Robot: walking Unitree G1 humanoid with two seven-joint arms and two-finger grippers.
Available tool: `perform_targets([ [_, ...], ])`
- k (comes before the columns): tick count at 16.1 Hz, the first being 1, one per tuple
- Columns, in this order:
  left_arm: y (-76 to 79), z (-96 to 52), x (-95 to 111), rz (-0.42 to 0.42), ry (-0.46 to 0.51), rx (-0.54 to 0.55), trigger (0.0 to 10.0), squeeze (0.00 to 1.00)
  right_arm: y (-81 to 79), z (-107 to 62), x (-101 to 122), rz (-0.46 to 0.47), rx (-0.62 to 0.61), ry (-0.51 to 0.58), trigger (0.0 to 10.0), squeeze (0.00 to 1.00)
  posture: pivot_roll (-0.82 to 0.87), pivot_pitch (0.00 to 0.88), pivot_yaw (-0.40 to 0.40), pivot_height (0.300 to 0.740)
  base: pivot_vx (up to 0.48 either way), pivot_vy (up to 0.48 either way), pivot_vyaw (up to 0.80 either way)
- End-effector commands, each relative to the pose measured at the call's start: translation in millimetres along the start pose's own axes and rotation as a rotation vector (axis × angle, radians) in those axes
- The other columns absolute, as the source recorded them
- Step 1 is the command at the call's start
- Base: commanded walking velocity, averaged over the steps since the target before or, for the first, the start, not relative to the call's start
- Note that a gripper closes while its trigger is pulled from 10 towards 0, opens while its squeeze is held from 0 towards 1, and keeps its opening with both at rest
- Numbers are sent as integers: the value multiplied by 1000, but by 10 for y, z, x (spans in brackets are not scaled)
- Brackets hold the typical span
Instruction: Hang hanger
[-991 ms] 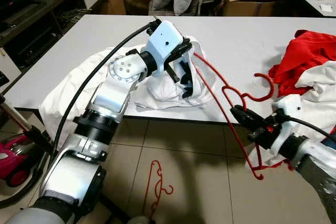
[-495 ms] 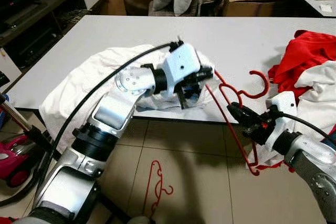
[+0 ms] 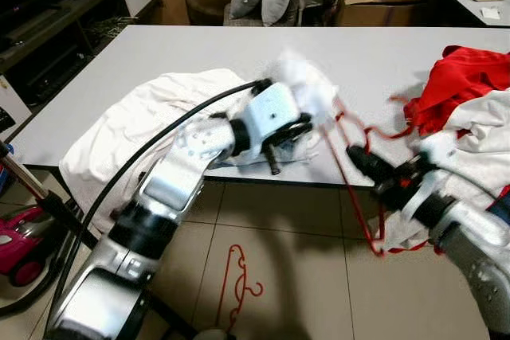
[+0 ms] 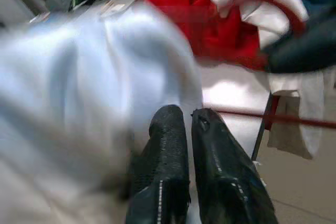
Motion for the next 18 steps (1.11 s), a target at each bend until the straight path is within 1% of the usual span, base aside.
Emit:
perform_targets([
  [1,-57,-37,-4,-7,-1,31,10000,1000,-41,3,87,-8,24,43,10000,0,-53,0,74,740,0,0,0],
  [2,-42,-58,9,-22,17,38,10000,1000,-39,5,75,-6,27,45,10000,0,-47,0,72,740,0,0,0],
  [3,-11,-91,59,-35,58,38,10000,1000,-35,16,75,-1,29,53,10000,0,-42,0,74,740,0,0,0],
  [5,-6,-136,101,-75,107,64,10000,1000,-36,30,93,-3,33,68,10000,0,-41,0,81,740,0,0,0],
  [6,-30,-213,122,-155,156,113,10000,0,-34,43,141,-8,29,99,10000,0,-42,0,92,740,0,0,0],
  [7,-103,-394,39,-275,159,253,10000,0,-43,42,262,-3,15,176,10000,0,-38,0,101,740,0,0,0],
  [8,-119,-458,-21,-293,136,301,10000,0,-53,35,298,-8,11,198,10000,0,-38,0,101,740,0,0,0],
  [9,-126,-569,-111,-318,109,372,10000,0,-81,17,343,-15,10,228,10000,0,-29,0,94,740,0,0,0],
  [10,-115,-734,-258,-361,52,475,10000,0,-120,-1,419,5,4,287,10000,0,-21,0,85,740,0,0,0],
  [11,-68,-855,-356,-383,1,526,10000,0,-163,-17,469,13,3,333,10000,0,-11,0,76,740,0,0,0],
  [13,30,-1021,-466,-388,-81,580,10000,0,-278,-31,515,31,44,385,10000,0,1,0,63,740,0,0,0],
  [14,65,-1069,-494,-383,-111,604,10000,0,-340,-37,520,37,81,389,10000,0,7,0,56,740,0,0,0],
  [16,134,-1147,-515,-402,-145,641,10000,0,-453,-67,545,47,153,392,10000,0,13,0,42,740,-133,0,0],
  [18,184,-1176,-510,-400,-164,640,10000,0,-515,-101,614,74,203,418,10000,0,21,0,30,740,-266,0,0],
])
Point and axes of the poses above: a point about 5 cm out from each wrist's last joint towards the gripper, its own z axis pointing out of the wrist towards the gripper, its own x axis along the axis of the wrist's last joint, y = z × x, the point moved 2 cm from there along z, pointing out of the wrist towards the gripper, and after that the axes turned 13 degrees about z, right-handed, at the moved point
